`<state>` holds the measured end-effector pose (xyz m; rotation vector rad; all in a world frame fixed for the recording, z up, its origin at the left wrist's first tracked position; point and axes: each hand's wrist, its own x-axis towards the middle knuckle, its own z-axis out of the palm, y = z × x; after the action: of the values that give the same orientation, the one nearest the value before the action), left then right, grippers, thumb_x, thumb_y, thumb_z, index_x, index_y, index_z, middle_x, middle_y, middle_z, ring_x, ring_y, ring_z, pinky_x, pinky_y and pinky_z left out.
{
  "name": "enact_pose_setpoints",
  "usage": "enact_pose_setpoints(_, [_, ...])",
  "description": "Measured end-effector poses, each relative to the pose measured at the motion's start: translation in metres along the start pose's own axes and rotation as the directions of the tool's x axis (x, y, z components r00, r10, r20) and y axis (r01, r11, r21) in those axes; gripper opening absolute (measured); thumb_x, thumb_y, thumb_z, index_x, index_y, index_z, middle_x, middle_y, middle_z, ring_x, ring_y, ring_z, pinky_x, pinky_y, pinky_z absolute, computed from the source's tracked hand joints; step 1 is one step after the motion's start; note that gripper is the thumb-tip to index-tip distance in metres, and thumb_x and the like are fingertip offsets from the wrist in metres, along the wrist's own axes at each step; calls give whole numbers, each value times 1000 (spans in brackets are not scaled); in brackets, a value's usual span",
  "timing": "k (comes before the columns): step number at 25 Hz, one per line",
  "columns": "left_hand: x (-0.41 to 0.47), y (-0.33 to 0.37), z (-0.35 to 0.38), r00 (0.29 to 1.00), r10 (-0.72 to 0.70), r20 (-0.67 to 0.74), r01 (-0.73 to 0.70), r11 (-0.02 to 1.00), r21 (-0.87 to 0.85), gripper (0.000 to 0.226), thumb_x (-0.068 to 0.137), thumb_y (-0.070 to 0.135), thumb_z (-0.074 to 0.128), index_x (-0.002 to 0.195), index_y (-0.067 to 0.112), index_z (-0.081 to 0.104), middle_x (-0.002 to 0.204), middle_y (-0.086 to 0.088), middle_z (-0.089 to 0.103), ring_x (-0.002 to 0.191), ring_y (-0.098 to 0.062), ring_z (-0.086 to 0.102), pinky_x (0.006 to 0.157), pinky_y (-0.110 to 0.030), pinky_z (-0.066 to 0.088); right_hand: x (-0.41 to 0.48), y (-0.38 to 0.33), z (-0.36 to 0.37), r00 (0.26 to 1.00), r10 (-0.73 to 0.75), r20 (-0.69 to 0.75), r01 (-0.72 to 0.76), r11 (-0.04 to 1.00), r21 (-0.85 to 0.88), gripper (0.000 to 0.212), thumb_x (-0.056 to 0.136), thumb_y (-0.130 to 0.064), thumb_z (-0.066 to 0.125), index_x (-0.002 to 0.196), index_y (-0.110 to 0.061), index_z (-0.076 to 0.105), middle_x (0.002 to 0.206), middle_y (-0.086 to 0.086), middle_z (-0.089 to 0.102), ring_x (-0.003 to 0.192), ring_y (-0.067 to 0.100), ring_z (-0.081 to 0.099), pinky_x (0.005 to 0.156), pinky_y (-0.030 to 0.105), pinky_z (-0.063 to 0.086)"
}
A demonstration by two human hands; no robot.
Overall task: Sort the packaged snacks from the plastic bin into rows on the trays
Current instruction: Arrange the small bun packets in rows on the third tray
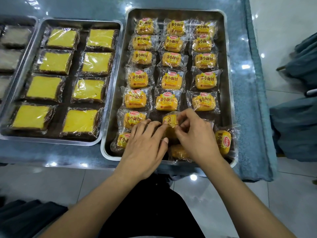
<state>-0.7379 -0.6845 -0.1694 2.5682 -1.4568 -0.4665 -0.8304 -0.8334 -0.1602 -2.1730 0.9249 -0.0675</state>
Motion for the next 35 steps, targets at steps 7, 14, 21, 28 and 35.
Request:
enact_pose_setpoints(7, [-9,5,8,994,20,105,-28,997,77,56,103,49,20,148,24,43,145,5,51,139,-24,32,118,-42,20,-6,19,10,975,-211,-67,181,934,-308,18,96,-28,52,108,-25,66,105,-5,67,102,19,57,95,39,39])
enact_pose_setpoints(14, [-9,7,14,983,42,176,-71,985,156,68,100,59,8,155,26,31,164,4,27,154,-28,5,124,-48,2,1,43,5,933,-305,189,359,809,-465,46,90,-36,35,120,-26,68,115,-6,70,117,18,59,120,45,23])
enact_pose_setpoints(21, [3,4,11,989,10,146,-55,949,310,61,101,53,20,149,22,44,157,-9,38,147,-39,24,121,-55,11,-27,38,13,950,-299,91,305,820,-485,43,96,-34,41,124,-15,68,116,0,74,127,20,56,122,50,19])
enact_pose_setpoints(28, [7,-6,15,989,-24,146,-23,950,312,67,100,52,10,159,21,22,164,-4,25,153,-37,7,122,-54,7,-23,33,22,949,-274,155,314,799,-513,56,102,-38,26,141,-14,57,140,2,61,145,18,38,124,53,10])
enact_pose_setpoints(35, [-6,-1,-1,988,58,147,-80,985,150,67,94,44,15,159,28,19,166,3,20,153,-29,4,125,-48,2,-40,56,-17,957,-288,37,282,888,-363,49,94,-32,36,134,-19,62,133,-2,64,136,15,46,125,45,14])
